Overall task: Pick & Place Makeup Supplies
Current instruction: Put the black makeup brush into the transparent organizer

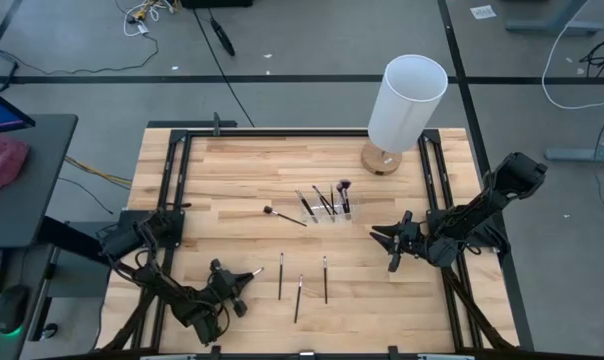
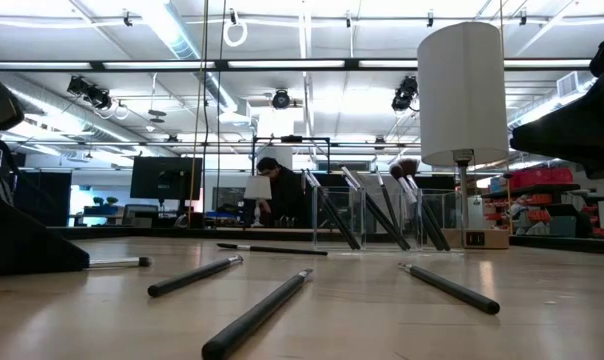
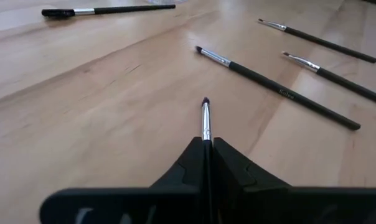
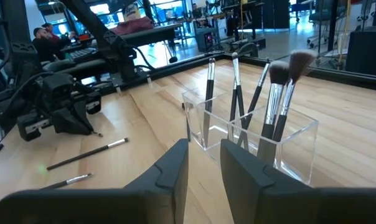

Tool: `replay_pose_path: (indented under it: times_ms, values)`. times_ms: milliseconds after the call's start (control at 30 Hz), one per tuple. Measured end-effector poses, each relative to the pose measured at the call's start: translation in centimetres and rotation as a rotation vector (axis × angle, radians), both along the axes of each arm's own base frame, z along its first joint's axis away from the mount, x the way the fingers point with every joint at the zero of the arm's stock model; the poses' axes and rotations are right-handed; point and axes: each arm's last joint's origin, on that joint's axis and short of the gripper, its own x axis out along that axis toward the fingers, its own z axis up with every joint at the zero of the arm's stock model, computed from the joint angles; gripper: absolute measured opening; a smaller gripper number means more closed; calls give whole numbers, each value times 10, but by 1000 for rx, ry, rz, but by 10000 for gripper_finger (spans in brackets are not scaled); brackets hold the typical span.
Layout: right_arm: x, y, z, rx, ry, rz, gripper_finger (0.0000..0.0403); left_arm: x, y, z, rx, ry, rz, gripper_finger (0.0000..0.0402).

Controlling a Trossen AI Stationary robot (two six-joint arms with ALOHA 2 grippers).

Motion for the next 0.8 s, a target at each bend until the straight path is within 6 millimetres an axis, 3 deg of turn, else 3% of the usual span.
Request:
replay_pose_path:
  times_ms: [500,800]
  values:
    - [2,4,14,11,-70,94,98,28,-1,26,24,0,-3,16]
    - [2,4,13,8,-67,94,97,51,-1,31,45,-61,-18,20]
